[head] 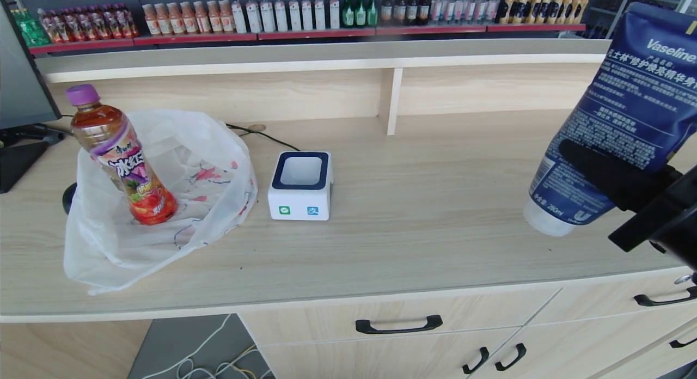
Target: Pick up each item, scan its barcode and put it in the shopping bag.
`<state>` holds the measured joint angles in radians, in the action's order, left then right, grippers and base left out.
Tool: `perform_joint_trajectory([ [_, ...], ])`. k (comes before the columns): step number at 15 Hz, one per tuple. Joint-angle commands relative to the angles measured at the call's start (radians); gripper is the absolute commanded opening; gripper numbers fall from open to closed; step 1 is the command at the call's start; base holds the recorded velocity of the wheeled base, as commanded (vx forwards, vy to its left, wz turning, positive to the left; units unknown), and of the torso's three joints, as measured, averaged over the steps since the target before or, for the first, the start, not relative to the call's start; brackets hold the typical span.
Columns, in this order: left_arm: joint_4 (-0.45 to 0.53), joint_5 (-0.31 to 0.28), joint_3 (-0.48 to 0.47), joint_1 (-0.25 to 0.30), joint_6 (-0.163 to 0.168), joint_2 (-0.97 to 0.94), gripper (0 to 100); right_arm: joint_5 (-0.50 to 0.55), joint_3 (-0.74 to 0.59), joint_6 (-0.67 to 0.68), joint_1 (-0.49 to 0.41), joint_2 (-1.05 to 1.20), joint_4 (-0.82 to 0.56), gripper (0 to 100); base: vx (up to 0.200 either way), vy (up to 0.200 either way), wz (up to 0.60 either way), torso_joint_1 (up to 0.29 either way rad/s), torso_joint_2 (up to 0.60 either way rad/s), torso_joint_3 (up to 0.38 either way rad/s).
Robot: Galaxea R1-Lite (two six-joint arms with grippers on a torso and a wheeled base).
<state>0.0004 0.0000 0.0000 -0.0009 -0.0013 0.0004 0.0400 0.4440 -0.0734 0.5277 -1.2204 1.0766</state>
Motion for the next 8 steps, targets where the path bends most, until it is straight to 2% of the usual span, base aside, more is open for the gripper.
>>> perform_joint_trajectory([
  [1,0.0,0.0,0.0,0.001,0.0,0.0,100,0.0,0.001,0.0,0.0,-0.011,-0.003,0,0.0,0.2,0.0,-0.002,0.01,0.007],
  [8,0.001,0.0,0.0,0.001,-0.002,0.0,100,-0.003,0.058,0.0,-0.04,-0.06,0.005,0,0.0,0.2,0.0,0.0,0.0,0.003],
])
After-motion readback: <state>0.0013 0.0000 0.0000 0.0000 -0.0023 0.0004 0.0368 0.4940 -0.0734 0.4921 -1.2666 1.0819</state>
